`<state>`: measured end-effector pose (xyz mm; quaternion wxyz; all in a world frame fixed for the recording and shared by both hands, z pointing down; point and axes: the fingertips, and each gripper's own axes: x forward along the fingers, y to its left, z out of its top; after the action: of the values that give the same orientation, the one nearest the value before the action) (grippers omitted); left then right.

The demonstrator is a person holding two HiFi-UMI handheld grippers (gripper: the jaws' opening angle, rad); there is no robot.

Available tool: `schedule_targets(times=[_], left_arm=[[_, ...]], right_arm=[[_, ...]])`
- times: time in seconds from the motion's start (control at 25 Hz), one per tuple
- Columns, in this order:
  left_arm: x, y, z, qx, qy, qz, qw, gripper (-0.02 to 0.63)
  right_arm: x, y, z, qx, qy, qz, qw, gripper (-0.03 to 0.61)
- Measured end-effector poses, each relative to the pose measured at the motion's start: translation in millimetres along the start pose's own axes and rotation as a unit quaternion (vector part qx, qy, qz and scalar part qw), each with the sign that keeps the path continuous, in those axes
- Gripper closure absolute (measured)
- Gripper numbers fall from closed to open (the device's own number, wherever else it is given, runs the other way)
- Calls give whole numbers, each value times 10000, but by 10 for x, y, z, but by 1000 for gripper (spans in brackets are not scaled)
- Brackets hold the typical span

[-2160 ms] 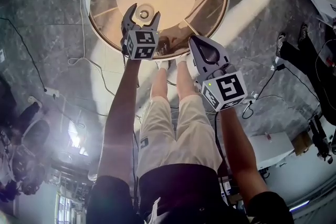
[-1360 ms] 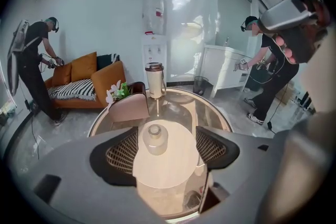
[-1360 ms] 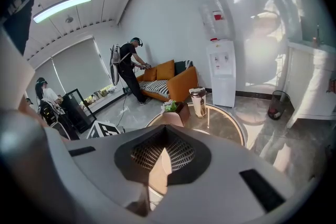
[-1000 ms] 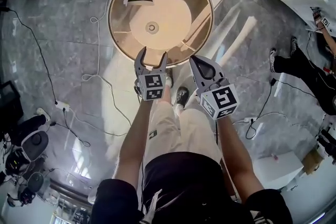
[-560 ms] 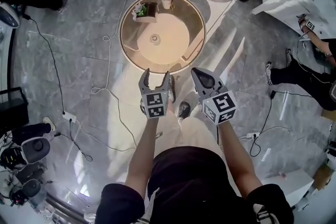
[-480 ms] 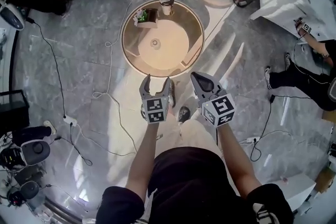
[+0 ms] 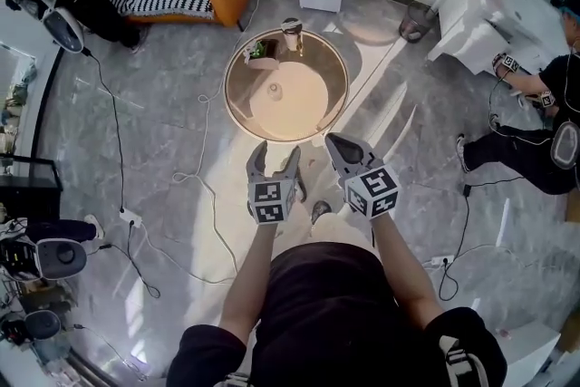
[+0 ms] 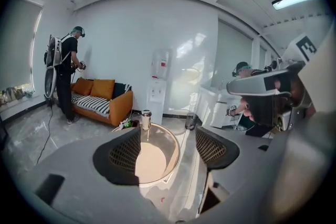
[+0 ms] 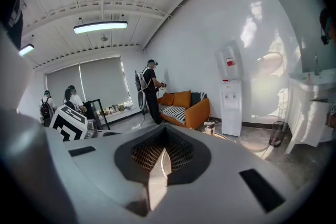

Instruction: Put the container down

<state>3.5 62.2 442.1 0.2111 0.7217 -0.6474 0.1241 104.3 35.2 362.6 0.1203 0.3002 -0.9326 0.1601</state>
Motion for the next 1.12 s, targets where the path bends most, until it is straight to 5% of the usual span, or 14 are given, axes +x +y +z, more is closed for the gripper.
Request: schedule_targets(times=[0.4,1.12], left_arm=[[-592,-369,739,295,-893,-172,9954,281],[-1142,-242,886,300,-1193,-165,9923,534]], right_arm=[[-445,91,355,-91,-285,0,9996,575],[-602,372,269,-9,-180,-28,9998,575]])
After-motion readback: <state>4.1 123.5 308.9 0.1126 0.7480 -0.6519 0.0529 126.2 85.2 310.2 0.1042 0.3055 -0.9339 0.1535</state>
